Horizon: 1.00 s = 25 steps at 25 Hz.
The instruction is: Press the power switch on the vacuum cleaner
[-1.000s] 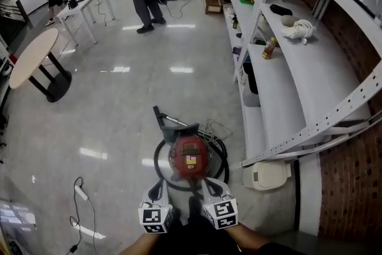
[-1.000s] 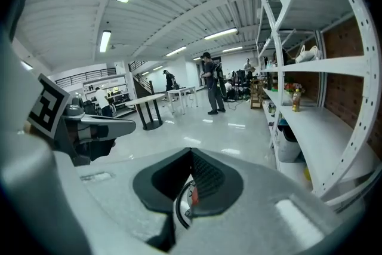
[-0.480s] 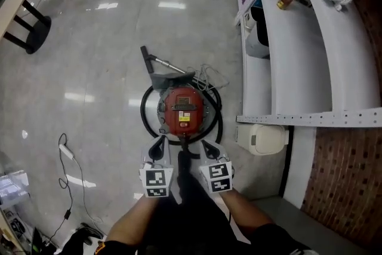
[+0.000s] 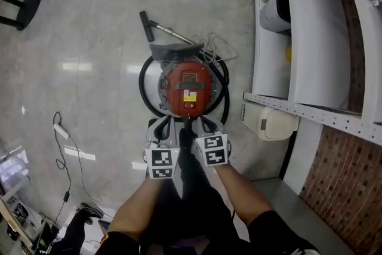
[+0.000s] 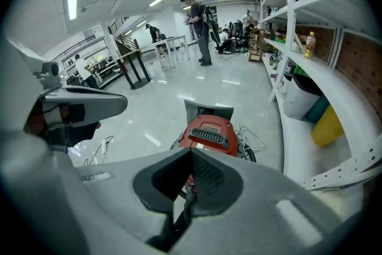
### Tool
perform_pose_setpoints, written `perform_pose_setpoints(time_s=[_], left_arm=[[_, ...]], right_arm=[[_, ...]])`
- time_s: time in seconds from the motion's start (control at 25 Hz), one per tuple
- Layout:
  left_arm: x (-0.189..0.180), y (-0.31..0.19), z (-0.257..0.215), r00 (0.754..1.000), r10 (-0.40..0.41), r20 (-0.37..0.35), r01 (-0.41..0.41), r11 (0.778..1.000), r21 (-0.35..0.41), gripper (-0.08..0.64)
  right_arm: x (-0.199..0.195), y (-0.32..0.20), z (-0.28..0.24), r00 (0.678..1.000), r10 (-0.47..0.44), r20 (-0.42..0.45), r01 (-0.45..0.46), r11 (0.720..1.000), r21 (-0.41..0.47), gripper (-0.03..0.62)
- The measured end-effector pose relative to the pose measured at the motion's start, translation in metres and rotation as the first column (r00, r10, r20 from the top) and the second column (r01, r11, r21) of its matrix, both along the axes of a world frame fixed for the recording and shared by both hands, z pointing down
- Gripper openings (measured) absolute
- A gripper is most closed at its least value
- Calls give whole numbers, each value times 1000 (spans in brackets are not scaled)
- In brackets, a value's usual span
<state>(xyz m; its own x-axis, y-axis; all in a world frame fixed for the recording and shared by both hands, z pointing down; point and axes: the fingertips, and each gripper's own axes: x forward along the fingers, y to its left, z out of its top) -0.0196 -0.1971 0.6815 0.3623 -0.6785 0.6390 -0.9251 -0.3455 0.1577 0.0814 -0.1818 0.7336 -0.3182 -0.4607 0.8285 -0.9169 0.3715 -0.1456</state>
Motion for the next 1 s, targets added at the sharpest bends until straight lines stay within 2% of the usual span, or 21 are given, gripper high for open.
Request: perform_pose_setpoints(time_s=[0.48,0.72,1.0], left_arm=[[-2,-11,91,999,32,23,-29,991,-129,15],[-3,-14,125,998,51,31,-45,985,-166,15],[-10,-10,144,998,50,26,-44,980,-194,15]], right_arm=[[-2,-3,93,996,72,-45,-78,984,-158,-9],[-4,-12,133,995,68,-69,-80,976,-200,-9],[-7,-7,165,992,49,-115,-78,962,-261,-9]])
